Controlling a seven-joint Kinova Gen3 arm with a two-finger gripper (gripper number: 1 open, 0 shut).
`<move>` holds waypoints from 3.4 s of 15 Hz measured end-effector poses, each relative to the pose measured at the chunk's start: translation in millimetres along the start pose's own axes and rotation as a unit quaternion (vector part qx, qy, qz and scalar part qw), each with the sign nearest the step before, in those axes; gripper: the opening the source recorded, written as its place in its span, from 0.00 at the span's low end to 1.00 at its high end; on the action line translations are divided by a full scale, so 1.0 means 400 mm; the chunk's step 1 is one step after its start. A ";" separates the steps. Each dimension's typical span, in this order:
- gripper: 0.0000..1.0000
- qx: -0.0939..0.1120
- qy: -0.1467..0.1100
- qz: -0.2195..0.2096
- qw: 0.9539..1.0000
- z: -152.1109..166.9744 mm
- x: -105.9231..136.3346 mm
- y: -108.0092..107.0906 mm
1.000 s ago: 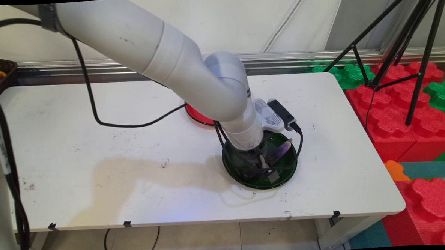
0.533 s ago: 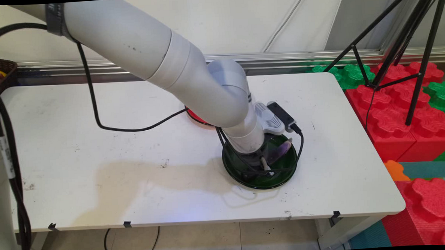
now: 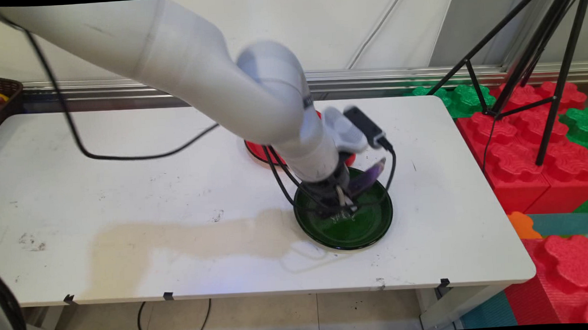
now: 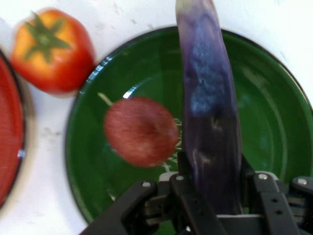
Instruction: Place the picked object on the red plate
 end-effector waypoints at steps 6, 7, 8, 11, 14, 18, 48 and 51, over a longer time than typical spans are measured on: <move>0.00 0.021 0.046 0.006 0.999 -0.158 0.022 -0.071; 0.00 0.024 0.049 0.006 0.998 -0.175 0.022 -0.082; 0.00 0.029 0.054 0.005 0.998 -0.200 0.020 -0.099; 0.00 0.043 0.062 -0.004 0.997 -0.255 0.011 -0.150; 0.00 0.064 0.067 -0.028 0.995 -0.286 0.006 -0.213; 0.00 0.098 0.066 -0.059 0.991 -0.272 0.015 -0.301; 1.00 0.005 -0.019 0.129 0.991 0.122 0.084 -0.541; 1.00 0.009 -0.021 0.135 0.991 0.126 0.080 -0.550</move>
